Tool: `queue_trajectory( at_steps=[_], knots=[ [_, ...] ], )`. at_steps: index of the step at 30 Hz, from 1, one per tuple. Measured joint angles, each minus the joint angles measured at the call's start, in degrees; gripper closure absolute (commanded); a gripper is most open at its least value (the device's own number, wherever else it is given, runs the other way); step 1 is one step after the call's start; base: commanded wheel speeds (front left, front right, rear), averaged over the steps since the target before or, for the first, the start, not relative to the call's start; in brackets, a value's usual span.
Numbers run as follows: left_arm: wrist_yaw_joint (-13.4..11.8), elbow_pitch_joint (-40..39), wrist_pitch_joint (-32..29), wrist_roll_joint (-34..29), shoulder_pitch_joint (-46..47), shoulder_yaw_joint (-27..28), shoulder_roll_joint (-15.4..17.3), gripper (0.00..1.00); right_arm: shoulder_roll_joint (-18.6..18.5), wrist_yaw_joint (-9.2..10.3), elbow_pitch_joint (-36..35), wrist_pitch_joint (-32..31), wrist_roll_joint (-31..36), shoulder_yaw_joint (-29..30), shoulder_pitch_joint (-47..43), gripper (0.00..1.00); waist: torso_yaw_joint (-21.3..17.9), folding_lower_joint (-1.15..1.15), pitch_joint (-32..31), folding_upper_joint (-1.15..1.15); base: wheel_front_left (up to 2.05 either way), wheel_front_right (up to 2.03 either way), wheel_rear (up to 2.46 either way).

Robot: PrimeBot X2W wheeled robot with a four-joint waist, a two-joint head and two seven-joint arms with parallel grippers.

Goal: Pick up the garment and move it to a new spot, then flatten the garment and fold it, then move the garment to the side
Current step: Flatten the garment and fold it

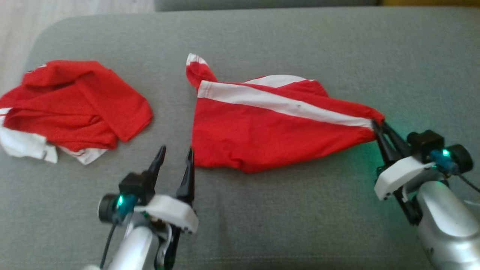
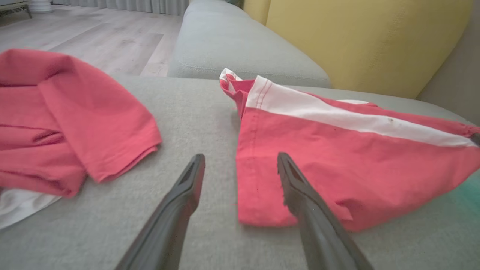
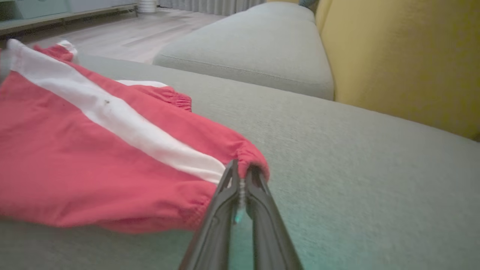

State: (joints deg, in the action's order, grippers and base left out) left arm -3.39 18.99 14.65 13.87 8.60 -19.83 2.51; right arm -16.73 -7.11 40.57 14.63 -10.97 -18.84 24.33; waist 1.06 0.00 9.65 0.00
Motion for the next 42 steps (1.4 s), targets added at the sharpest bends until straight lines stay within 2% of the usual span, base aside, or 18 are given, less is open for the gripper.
queue_trajectory(
  at_steps=[4, 10, 15, 19, 28, 29, 30, 32, 33, 35, 36, 37, 42],
  knots=[
    [0.5, 1.1, 0.0, 0.0, 3.9, -0.1, -0.1, 0.00, 0.9, 0.00, -0.1, 0.0, 1.4, 3.2, 0.6, 0.00, -1.3, 0.00, 1.4, 0.00, 0.00, 0.00, 0.00],
    [2.0, 5.7, 0.0, 3.3, 14.7, -0.9, -0.2, 0.00, 5.1, 0.00, -4.1, 0.0, 5.9, 9.8, 2.9, 0.00, -3.6, 0.00, 4.7, 0.00, 0.00, 0.00, 0.00],
    [3.4, 12.4, 0.0, 7.3, 20.7, -1.6, -0.5, 0.00, 7.8, 0.00, -6.4, 0.0, 7.6, 11.0, 2.9, 0.00, -5.4, 0.01, 7.0, 0.00, 0.00, 0.00, 0.00],
    [3.4, 16.6, 0.0, 8.2, 22.6, -0.4, -0.6, 0.00, 9.0, 0.00, -8.5, 0.0, 8.0, 11.3, 2.9, 0.00, -6.6, 0.01, 8.3, 0.00, 0.00, 0.00, 0.00],
    [4.5, 18.5, 0.0, 8.5, 22.7, 0.2, -0.6, 0.00, 9.5, 0.00, -10.9, 0.0, 8.0, 11.8, 2.8, 0.00, -7.3, 0.01, 8.7, 0.00, 0.00, 0.00, 0.00],
    [4.5, 18.5, 0.0, 8.5, 22.5, 0.1, -0.6, 0.03, 9.6, 0.00, -10.9, 0.0, 8.0, 11.8, 2.8, 0.00, -7.2, 0.01, 8.6, 0.00, 0.00, 0.00, 0.00],
    [4.5, 18.4, 0.0, 8.7, 22.3, 0.0, -0.6, 0.14, 9.6, 0.00, -10.9, 0.0, 8.0, 11.8, 2.7, 0.00, -7.2, 0.01, 8.4, 0.00, 0.00, 0.00, 0.00],
    [4.4, 18.3, 0.0, 9.8, 21.5, -0.5, -0.6, 0.30, 9.9, 0.00, -10.9, 0.0, 8.0, 12.0, 2.2, 0.00, -6.9, 0.01, 7.8, 0.00, 0.00, 0.00, 0.00],
    [4.4, 18.3, 0.0, 10.3, 21.1, -1.0, -0.6, 0.31, 10.1, 0.00, -10.9, 0.0, 8.0, 12.0, 2.0, 0.00, -6.9, 0.01, 7.5, 0.00, 0.00, 0.00, 0.00],
    [4.4, 18.4, 0.0, 10.9, 20.1, -2.0, -0.6, 0.56, 10.3, 0.00, -10.7, 0.0, 8.0, 12.1, 1.8, 0.00, -6.7, 0.00, 6.9, 0.00, 0.00, 0.00, 0.00],
    [4.4, 18.6, 0.0, 11.2, 19.6, -2.3, -0.6, 0.85, 10.4, 0.00, -10.7, 0.0, 8.0, 12.1, 1.8, 0.00, -6.6, 0.00, 6.6, 0.00, 0.00, 0.00, 0.00],
    [4.4, 19.1, 0.0, 11.4, 19.2, -2.8, -0.6, 1.00, 10.4, 0.00, -10.7, 0.0, 7.9, 12.1, 1.8, 0.00, -6.6, 0.00, 6.3, 0.00, 0.00, 0.00, 0.00],
    [4.4, 18.7, 0.0, 13.6, 17.4, -3.5, -0.6, 1.00, 10.4, 0.00, -10.5, 0.0, 7.9, 12.6, 0.6, 0.00, -6.3, 0.00, 4.1, 0.00, 0.00, 0.00, 0.00]
  ],
)
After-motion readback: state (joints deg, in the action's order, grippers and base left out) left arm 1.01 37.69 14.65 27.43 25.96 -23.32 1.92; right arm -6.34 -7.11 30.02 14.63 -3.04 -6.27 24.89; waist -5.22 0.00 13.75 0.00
